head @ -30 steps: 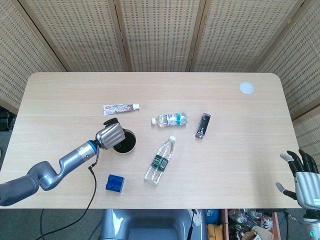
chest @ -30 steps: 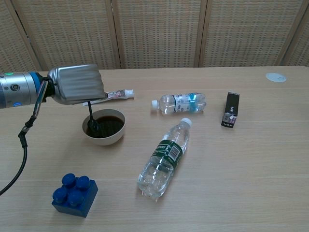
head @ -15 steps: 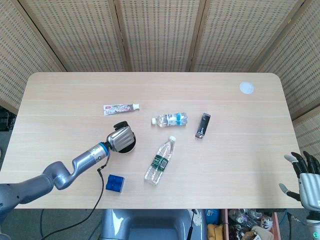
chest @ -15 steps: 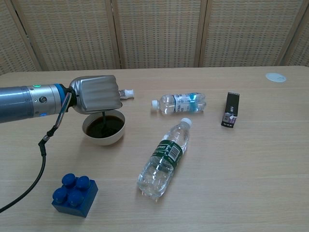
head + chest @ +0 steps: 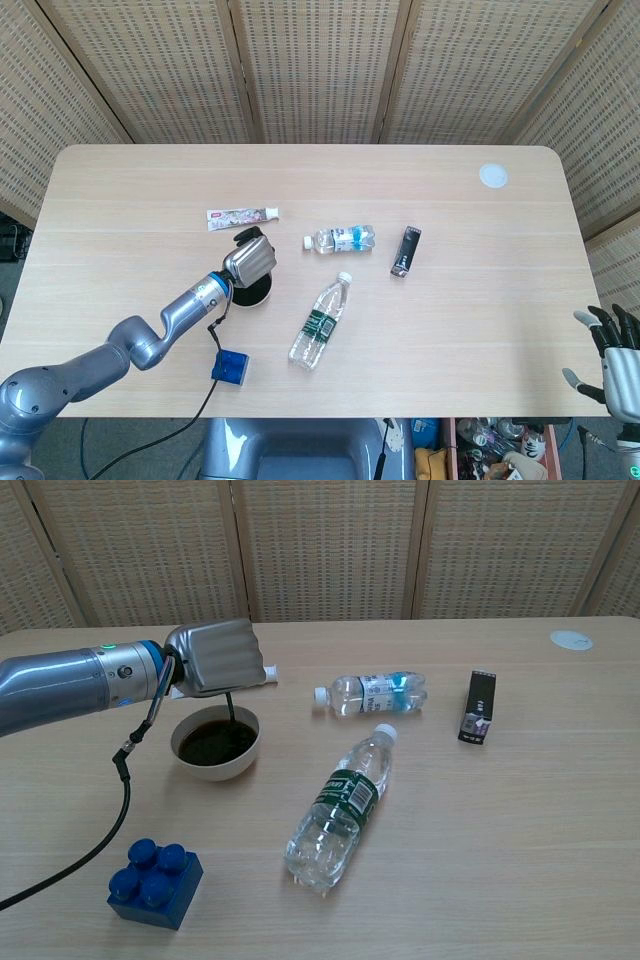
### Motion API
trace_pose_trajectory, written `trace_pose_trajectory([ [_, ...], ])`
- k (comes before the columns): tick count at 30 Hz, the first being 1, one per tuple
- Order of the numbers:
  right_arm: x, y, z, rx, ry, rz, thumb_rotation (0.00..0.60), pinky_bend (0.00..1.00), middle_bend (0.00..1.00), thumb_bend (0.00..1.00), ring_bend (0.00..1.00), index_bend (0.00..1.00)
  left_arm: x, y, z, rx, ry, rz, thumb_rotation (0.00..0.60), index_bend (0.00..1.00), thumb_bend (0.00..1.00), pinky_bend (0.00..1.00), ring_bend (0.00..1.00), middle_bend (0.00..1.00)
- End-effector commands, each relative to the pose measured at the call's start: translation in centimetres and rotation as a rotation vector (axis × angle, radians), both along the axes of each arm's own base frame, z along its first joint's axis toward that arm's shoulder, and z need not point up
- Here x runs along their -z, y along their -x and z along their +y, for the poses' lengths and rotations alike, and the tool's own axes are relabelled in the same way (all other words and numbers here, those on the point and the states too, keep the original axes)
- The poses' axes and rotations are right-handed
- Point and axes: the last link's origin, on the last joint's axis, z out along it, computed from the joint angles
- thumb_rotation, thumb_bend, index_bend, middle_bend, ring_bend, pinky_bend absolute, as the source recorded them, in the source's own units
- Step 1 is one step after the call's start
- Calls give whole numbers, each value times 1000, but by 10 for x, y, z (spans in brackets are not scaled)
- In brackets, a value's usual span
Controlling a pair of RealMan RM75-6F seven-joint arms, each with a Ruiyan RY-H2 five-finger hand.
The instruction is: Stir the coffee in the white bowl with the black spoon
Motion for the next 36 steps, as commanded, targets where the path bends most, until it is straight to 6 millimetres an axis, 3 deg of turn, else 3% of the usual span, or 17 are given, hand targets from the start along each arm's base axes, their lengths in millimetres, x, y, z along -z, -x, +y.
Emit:
trace_pose_trajectory([
  [1,0,-1,-1,-2,-2,0,600,142,244,256,72,251,-6,7,1,-9,-5,1,600,662,462,732,723,793],
  [7,2,-2,-3,-11,-7,-3,600,142,244,256,72,251,-19,29,-5,-38,10,10,600,662,462,732,723,793],
  [13,3,-2,-4,-13,-10,-1,600,142,244,256,72,251,-21,33,-16,-34,43,-3,600,662,462,732,723,793],
  [24,2,1,-2,-3,-5,-5,600,142,244,256,72,251,-1,11,-26,-6,99,-27,600,662,462,732,723,793],
  [36,0,5,3,13,3,-3,600,142,244,256,72,251,7,-5,-7,-40,34,-73,600,662,462,732,722,793],
])
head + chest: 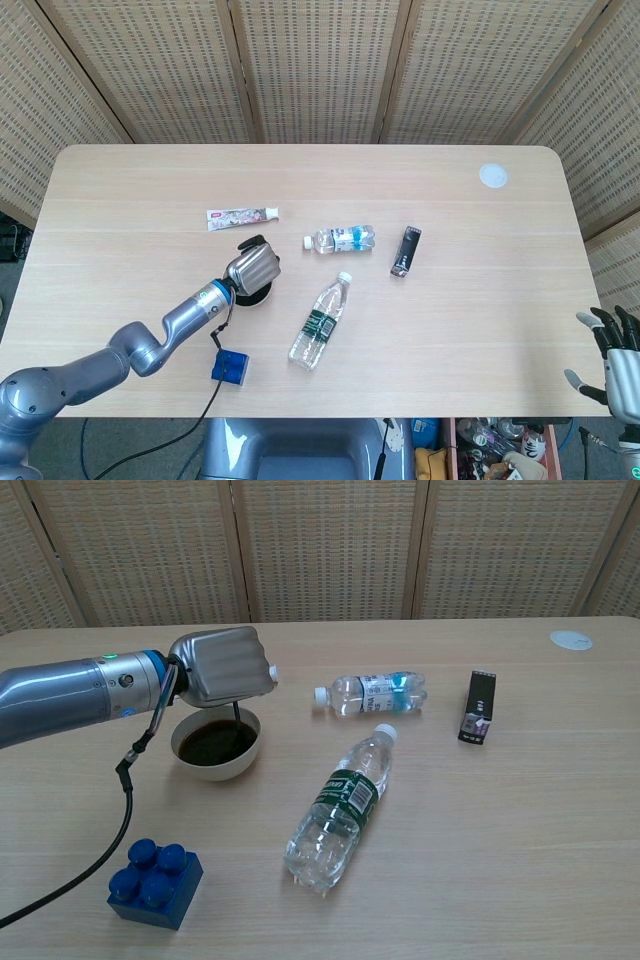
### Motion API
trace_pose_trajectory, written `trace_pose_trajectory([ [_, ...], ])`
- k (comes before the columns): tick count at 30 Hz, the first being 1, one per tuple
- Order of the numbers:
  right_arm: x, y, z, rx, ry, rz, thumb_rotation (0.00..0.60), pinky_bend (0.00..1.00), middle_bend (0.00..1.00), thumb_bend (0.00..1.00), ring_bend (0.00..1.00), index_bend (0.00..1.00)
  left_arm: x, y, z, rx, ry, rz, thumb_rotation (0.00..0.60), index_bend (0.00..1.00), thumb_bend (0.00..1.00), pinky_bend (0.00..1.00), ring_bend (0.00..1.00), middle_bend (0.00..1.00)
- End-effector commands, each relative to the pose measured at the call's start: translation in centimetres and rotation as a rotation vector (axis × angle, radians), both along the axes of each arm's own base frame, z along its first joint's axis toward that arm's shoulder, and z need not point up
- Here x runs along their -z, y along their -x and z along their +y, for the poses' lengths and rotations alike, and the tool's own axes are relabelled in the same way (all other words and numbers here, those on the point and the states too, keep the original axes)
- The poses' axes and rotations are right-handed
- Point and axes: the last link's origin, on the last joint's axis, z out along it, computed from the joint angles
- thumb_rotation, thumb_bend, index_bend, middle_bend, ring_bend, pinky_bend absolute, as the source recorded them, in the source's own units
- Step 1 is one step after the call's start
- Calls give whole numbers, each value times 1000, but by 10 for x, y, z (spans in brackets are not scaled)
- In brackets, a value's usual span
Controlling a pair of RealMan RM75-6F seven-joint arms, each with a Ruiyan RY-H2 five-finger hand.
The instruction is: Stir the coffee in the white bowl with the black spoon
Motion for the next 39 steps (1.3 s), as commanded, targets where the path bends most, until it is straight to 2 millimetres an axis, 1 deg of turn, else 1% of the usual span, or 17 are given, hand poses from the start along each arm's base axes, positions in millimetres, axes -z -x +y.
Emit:
trace_pose_trajectory([
  [1,0,0,0,2,-3,2,600,142,244,256,72,251,-1,1,6,-19,-24,-11,600,662,462,732,722,793],
  [6,0,0,0,0,-3,2,600,142,244,256,72,251,-7,10,7,-34,-31,-3,600,662,463,732,723,793],
  [9,0,0,-1,0,-5,1,600,142,244,256,72,251,-12,18,3,-43,-22,-2,600,662,462,732,722,793],
  [13,1,0,-2,-3,-7,2,600,142,244,256,72,251,-18,23,-3,-54,-6,-20,600,662,462,732,723,793],
  [18,1,0,-2,-6,-6,1,600,142,244,256,72,251,-17,21,-12,-51,30,-23,600,662,462,732,723,793],
  [20,1,0,-1,-4,-6,-1,600,142,244,256,72,251,-12,17,-17,-48,51,-22,600,662,462,732,723,793],
  [24,2,1,0,-2,-9,-6,600,142,244,256,72,251,-4,9,-19,-65,68,-44,600,662,462,732,722,793],
  [27,1,3,0,3,-7,-5,600,142,245,256,72,251,0,0,-18,-47,59,-48,600,662,462,732,723,793],
  [31,1,3,2,4,-3,-7,600,142,245,256,72,251,4,-5,-13,-42,43,-50,600,662,463,732,723,793],
  [34,1,3,3,8,1,-9,600,142,245,256,72,251,4,-6,-9,-41,28,-51,600,662,462,732,723,793],
  [39,0,5,4,13,3,-9,600,142,245,256,72,251,2,-2,-3,-58,-1,-54,600,662,463,732,722,793],
])
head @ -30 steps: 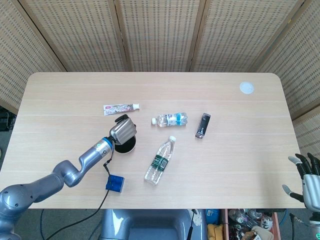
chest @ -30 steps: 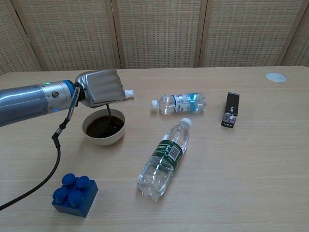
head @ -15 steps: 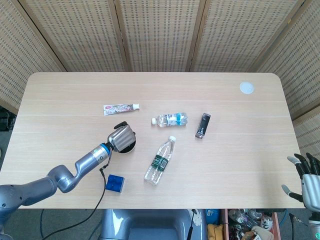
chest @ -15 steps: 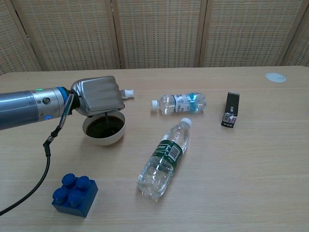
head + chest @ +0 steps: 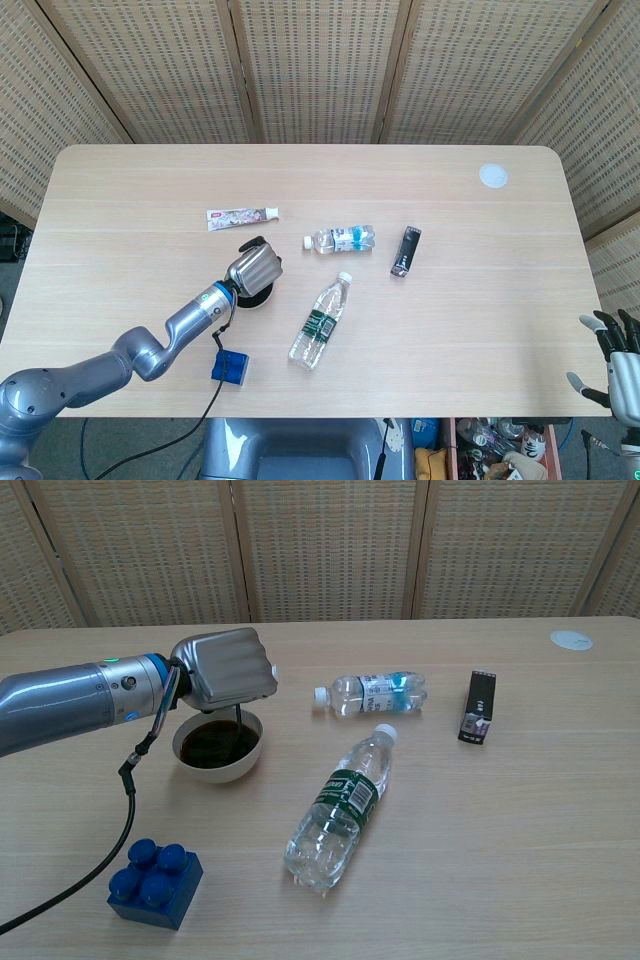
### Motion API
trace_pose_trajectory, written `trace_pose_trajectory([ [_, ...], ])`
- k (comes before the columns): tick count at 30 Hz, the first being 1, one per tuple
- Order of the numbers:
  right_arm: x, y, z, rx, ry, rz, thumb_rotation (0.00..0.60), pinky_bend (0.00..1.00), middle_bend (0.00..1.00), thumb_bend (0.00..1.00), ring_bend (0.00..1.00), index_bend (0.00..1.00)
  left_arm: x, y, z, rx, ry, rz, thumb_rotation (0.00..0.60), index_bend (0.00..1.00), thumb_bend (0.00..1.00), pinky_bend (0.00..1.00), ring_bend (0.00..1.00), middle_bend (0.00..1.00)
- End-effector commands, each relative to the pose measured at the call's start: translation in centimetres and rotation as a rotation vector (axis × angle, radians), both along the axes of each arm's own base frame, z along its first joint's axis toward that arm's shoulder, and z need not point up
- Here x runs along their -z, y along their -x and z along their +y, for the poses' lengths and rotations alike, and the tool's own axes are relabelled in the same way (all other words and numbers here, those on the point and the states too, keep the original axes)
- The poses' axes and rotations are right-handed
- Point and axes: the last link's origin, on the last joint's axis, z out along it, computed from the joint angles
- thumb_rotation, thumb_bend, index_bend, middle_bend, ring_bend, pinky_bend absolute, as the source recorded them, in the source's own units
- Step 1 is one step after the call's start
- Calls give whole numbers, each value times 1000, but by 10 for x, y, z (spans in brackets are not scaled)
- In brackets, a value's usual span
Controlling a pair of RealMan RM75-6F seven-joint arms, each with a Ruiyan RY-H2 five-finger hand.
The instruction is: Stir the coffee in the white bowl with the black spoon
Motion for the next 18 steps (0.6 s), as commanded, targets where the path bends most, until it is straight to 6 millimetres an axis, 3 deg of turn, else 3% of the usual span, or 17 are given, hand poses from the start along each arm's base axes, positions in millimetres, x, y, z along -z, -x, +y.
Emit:
trace_pose_trajectory([
  [1,0,0,0,-1,1,1,600,142,245,256,72,251,-1,3,3,-12,-12,-2,600,662,463,732,722,793],
  [10,2,-2,-3,-10,-7,-1,600,142,245,256,72,251,-14,24,-3,-38,-4,6,600,662,463,732,722,793],
  [18,2,-2,-4,-14,-8,-2,600,142,245,256,72,251,-21,27,-17,-32,29,0,600,662,462,732,722,793],
])
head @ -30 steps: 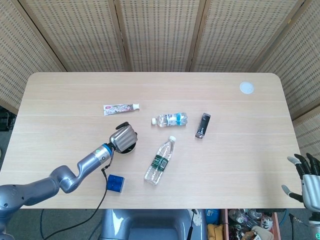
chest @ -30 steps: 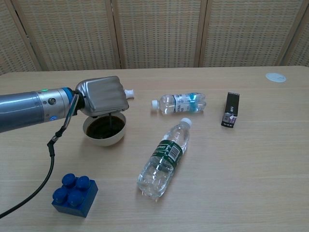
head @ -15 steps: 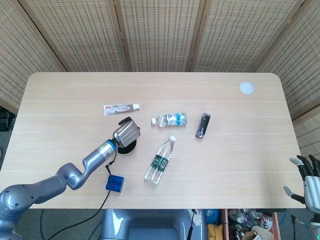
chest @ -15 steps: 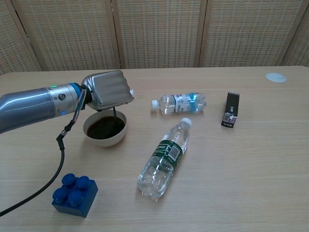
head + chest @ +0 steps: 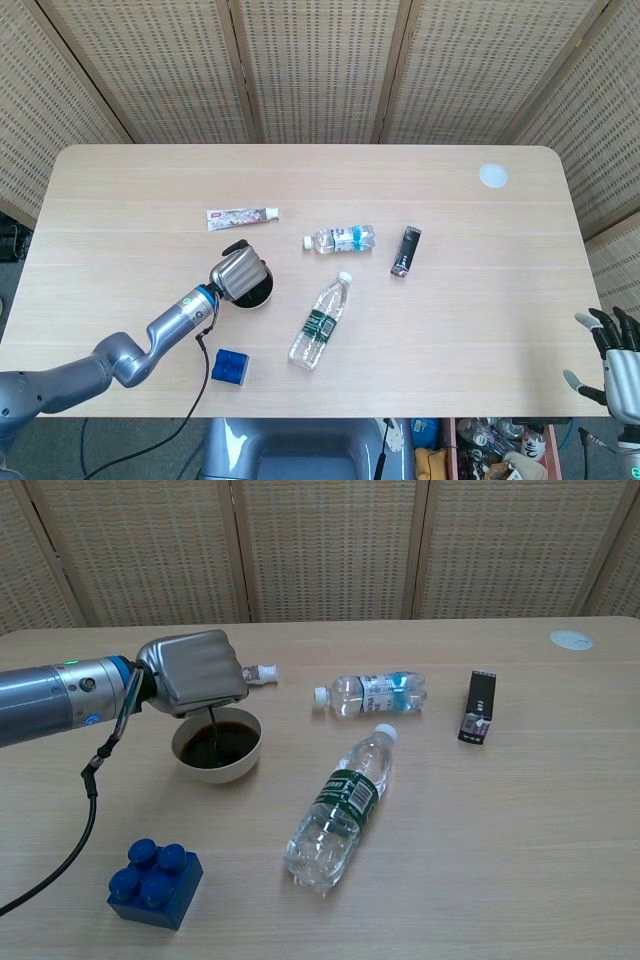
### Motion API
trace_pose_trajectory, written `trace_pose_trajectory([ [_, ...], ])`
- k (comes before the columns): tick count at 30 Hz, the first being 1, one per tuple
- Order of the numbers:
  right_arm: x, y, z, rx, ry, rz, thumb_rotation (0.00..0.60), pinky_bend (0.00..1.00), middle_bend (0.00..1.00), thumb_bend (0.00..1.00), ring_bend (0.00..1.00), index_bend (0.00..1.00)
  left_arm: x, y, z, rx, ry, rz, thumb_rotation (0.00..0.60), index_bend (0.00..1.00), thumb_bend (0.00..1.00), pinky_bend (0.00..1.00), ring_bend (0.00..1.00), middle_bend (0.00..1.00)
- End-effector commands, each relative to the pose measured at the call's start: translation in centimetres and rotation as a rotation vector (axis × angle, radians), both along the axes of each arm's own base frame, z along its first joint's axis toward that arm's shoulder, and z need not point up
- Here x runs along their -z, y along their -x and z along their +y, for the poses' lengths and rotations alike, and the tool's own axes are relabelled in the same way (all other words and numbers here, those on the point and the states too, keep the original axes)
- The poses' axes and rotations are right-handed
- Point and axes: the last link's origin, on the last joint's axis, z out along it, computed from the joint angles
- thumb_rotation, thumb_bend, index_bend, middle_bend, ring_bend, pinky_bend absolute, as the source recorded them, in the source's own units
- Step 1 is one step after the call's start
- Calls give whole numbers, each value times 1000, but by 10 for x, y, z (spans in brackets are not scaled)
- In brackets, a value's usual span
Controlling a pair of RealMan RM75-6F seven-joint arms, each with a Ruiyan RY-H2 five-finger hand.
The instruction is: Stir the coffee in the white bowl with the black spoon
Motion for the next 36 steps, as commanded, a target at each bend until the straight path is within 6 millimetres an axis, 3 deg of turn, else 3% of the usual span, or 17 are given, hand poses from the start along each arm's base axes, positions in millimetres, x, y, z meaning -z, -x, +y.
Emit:
trace_pose_trajectory([
  [1,0,0,1,1,1,2,600,142,245,256,72,251,-2,3,-5,3,10,5,600,662,462,732,722,793],
  [7,-2,1,2,4,7,2,600,142,245,256,72,251,2,-5,-11,14,30,-14,600,662,462,732,723,793],
  [19,-1,0,4,9,8,2,600,142,245,256,72,251,10,-18,7,20,-22,-6,600,662,463,732,723,793],
  [36,0,0,3,4,5,0,600,142,245,256,72,251,-11,12,3,-6,-32,29,600,662,463,732,722,793],
])
